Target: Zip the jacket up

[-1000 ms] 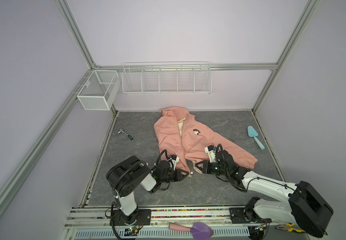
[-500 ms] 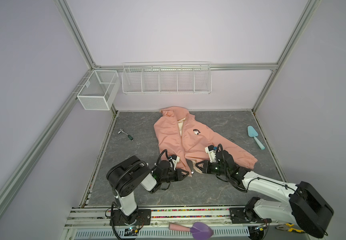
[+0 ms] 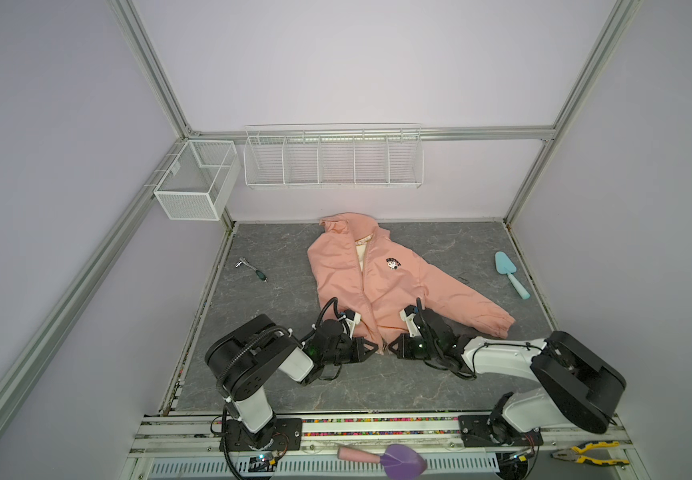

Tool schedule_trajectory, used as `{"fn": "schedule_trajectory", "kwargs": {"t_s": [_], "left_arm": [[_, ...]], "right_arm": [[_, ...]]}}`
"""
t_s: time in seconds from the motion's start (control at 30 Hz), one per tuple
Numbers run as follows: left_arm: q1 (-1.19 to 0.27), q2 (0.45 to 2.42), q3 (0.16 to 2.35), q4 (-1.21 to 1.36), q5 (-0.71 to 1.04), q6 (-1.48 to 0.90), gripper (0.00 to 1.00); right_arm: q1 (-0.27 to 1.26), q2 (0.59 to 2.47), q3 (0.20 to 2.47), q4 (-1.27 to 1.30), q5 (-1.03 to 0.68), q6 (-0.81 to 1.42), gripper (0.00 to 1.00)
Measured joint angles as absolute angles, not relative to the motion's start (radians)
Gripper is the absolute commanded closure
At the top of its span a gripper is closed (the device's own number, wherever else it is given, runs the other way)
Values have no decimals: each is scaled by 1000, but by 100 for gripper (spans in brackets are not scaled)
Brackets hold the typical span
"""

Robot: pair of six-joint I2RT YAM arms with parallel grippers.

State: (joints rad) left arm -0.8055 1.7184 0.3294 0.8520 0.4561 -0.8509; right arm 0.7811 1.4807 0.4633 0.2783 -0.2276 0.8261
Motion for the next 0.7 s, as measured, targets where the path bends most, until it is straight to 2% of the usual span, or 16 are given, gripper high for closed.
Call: {"fn": "schedule_trajectory", "kwargs": {"t_s": [0.17,0.33,0.47,0.57,0.7], "left_arm": [[-805,1707,330,824,450,-848,92],[-805,1706,331,820,459,-841,73],[-807,1698,333,821,468,-837,67],[-808,1691,333,813,469,-836,67],[-808,1687,333,801,465,-834,74]], "right_arm": [[786,1506,463,307,-217,826,94],[789,1525,474,322,-212,826,94],[800,1557,490,350,-213,827,94],[805,1568,493,368,-213,830,94],[808,1571,493,375,-209,831,94]]}}
